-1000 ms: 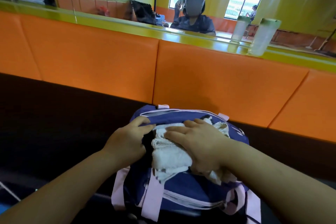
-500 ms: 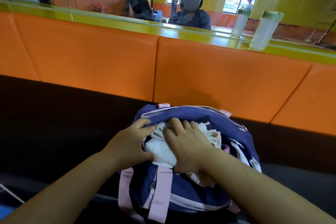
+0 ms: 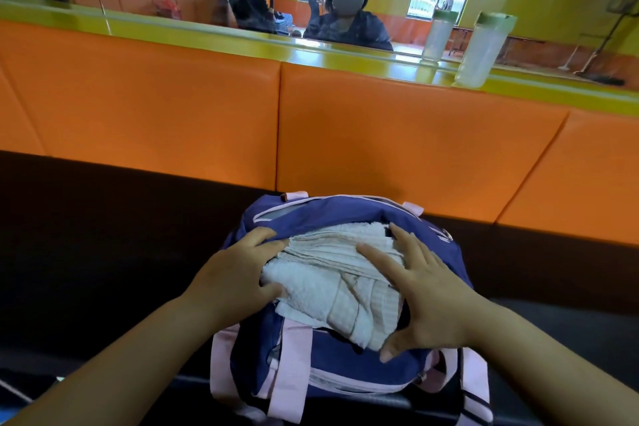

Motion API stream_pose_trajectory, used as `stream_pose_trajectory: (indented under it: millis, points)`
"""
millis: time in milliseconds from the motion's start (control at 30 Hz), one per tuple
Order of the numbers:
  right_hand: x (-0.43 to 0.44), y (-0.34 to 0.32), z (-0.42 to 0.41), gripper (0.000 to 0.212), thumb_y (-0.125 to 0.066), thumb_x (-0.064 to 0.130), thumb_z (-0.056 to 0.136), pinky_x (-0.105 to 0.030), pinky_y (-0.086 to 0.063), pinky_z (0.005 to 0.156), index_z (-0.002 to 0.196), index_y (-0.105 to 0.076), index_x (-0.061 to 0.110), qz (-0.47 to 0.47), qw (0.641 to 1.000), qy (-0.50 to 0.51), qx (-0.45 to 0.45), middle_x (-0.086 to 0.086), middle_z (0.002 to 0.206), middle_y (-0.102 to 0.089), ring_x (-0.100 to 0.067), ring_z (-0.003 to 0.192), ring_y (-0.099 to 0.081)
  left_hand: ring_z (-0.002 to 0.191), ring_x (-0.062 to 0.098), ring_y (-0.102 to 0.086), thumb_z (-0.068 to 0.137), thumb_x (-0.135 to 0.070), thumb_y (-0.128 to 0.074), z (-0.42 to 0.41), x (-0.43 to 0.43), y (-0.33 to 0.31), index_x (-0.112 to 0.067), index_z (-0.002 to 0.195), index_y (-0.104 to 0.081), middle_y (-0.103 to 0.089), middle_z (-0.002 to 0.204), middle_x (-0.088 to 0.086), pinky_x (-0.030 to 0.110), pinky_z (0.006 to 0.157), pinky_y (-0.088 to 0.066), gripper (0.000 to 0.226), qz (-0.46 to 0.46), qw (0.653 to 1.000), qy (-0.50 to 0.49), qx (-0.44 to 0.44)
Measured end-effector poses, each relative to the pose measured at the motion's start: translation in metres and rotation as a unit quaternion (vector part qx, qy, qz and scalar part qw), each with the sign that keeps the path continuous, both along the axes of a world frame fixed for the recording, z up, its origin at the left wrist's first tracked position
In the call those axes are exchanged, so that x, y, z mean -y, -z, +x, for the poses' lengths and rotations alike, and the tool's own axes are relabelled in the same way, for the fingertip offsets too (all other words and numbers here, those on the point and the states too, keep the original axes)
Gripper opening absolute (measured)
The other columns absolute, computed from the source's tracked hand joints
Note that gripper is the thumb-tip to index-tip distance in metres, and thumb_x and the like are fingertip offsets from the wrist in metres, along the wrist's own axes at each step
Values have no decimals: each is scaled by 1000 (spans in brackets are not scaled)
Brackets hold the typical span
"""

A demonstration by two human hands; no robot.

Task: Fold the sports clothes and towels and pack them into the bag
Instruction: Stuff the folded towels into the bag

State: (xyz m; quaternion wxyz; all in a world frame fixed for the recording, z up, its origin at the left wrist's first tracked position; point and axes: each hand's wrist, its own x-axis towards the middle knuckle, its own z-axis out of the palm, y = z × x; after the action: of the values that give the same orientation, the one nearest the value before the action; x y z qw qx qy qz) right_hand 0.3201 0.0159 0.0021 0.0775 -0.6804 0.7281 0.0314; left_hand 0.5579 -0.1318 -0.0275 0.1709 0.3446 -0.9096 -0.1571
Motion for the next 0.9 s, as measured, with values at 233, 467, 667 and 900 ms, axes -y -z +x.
stream_pose_trajectory:
  millis: [233,467,667,900]
  points:
    - [0,22,5,106,-61,70,52,-48,-28,95,142,-6,54,-140,990,1,-19,-5,153,-12,-33,131,-24,125,10,-45,80,-32,-67,1,-1,3,-29,140,-41,-33,146,-14,19,91,-37,65,-13,1000,-15,-2]
    - [-1,35,0,101,-78,38,56,-24,-35,100,136,-20,60,-148,970,-4,195,15,150,13,-9,124,-32,127,13,-44,81,-32,-64,-1,-6,1,-25,140,-42,-32,148,-10,24,93,-39,64,-16,999,-25,12]
    - [9,24,15,77,-74,31,60,-25,-46,82,127,-43,53,-183,960,4,212,17,146,-4,-16,101,-55,113,18,-57,73,-23,-70,2,-8,-3,-25,137,-47,-38,145,-9,28,81,-48,68,-47,998,-33,10]
    - [37,-10,54,60,-69,32,61,-37,-49,70,119,-54,38,-200,976,-71,46,-16,133,-40,-39,88,-59,76,20,-69,45,-13,-79,11,1,-16,-22,117,-65,-60,123,-3,25,54,-50,73,-99,994,-6,50]
